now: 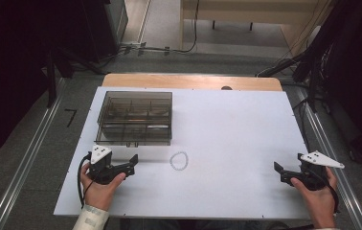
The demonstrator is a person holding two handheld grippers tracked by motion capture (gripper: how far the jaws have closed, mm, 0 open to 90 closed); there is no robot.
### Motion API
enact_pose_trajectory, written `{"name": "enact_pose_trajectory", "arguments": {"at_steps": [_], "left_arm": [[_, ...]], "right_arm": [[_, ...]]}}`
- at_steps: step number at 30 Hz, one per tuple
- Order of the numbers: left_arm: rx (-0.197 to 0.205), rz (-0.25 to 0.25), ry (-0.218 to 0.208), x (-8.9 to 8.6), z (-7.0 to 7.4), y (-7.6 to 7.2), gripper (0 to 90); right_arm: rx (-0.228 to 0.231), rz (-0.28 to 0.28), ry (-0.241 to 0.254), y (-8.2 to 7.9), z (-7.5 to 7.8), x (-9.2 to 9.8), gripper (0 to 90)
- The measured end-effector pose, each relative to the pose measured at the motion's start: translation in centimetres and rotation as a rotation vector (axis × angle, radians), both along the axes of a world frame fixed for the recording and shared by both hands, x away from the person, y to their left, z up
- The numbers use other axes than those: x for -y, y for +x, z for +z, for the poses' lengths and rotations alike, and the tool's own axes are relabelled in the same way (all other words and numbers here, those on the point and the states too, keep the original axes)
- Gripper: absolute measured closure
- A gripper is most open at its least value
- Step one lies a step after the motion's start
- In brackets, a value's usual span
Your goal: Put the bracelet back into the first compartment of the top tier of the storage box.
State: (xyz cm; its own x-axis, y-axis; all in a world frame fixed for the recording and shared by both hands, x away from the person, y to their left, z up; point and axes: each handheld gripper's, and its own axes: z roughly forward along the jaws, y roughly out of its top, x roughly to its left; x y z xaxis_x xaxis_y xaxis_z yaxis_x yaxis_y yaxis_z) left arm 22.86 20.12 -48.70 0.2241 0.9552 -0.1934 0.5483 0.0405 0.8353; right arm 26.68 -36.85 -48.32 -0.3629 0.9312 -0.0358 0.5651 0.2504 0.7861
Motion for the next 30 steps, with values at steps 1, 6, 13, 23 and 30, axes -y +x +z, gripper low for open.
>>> {"name": "enact_pose_trajectory", "arguments": {"at_steps": [1,6,13,23,30], "left_arm": [[0.001,-0.005,-0.001,0.3,0.0,0.0,0.9],[-0.006,-0.029,0.003,0.9,-0.1,0.2,1.1],[-0.004,-0.037,0.005,1.4,-0.2,0.2,1.2],[-0.007,-0.062,0.015,2.4,-0.3,0.6,1.2],[-0.011,-0.079,0.017,3.2,-0.4,0.8,1.3]], "right_arm": [[0.001,0.0,-0.001,0.0,0.0,0.0,4.1],[0.0,-0.001,-0.003,0.0,0.0,0.0,4.1],[-0.003,0.001,-0.005,0.0,-0.1,0.0,4.1],[-0.007,0.001,-0.004,0.1,-0.1,-0.1,4.1],[-0.009,-0.003,-0.003,0.1,-0.1,0.0,4.1]]}}
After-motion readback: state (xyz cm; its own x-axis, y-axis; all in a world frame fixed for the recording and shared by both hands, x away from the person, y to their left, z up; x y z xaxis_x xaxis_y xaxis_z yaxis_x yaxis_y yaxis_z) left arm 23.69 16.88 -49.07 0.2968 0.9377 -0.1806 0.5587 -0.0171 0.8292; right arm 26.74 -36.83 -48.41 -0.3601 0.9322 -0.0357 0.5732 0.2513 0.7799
